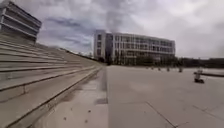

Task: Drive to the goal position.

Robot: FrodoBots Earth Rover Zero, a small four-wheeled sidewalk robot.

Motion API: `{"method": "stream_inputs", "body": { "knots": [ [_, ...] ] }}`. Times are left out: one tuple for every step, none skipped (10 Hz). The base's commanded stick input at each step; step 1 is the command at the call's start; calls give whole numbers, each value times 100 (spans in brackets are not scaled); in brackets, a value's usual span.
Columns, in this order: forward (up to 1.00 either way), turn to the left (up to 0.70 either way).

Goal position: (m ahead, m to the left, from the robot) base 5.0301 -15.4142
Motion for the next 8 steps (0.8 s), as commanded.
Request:
{"method": "stream_inputs", "body": {
  "knots": [
    [70,0],
    [70,0],
    [70,0],
    [70,0],
    [70,0],
    [70,0],
    [70,0],
    [70,0]
  ]
}}
